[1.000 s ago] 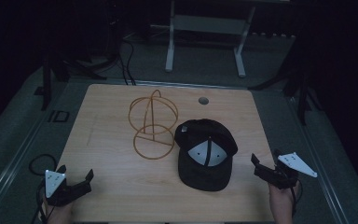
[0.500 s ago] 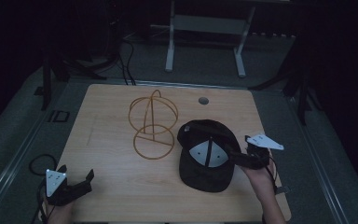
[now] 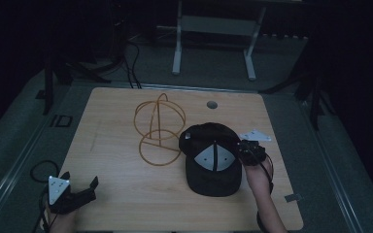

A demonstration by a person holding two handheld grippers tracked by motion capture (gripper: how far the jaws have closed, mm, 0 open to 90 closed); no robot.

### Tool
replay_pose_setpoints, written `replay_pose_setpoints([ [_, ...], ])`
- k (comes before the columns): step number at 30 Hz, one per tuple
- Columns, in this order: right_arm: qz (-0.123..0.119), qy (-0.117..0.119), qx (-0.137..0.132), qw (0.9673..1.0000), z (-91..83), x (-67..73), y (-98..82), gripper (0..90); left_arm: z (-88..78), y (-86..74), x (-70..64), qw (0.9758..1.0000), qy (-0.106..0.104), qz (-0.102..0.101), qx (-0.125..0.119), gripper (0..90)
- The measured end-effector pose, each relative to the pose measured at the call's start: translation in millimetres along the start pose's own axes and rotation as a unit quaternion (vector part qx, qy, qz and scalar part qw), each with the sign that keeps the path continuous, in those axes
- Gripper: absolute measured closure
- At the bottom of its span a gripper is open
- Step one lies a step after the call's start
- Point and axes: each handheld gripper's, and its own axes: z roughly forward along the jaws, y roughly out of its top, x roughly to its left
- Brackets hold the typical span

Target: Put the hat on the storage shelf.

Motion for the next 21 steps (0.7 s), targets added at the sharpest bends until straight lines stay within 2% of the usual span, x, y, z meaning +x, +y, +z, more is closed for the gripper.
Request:
replay_pose_setpoints([
  [2, 0.004, -0.001, -0.003, 1.0000, 0.1, 0.5, 0.7, 88.1, 0.0, 0.0, 0.5, 1.0000, 0.000, -0.002, 0.000, 1.1],
  [5, 0.016, -0.001, -0.026, 0.9995, -5.3, 2.9, 4.5, 88.3, -0.3, 0.0, 0.7, 1.0000, 0.005, -0.004, -0.001, 1.1],
  [10, 0.022, 0.004, -0.067, 0.9975, -24.7, 3.2, 15.5, 88.5, -1.2, -0.4, 1.4, 0.9999, 0.008, -0.007, -0.006, 1.1],
  [12, 0.021, 0.007, -0.087, 0.9960, -35.2, 3.5, 21.1, 88.5, -1.3, -0.5, -1.5, 1.0000, 0.008, 0.004, -0.005, 1.1],
  [15, 0.004, -0.010, -0.113, 0.9935, -49.8, 5.4, 27.8, 88.6, -0.3, -0.2, -10.6, 0.9996, 0.004, 0.028, 0.006, 1.1],
  [18, 0.006, -0.001, -0.127, 0.9919, -59.2, 3.0, 32.7, 88.6, 0.0, 0.1, -20.6, 0.9987, 0.001, 0.050, 0.003, 1.1],
  [21, 0.014, 0.012, -0.137, 0.9905, -66.4, -0.2, 37.0, 88.7, -1.4, 1.9, -28.8, 0.9986, -0.004, 0.052, -0.006, 1.1],
])
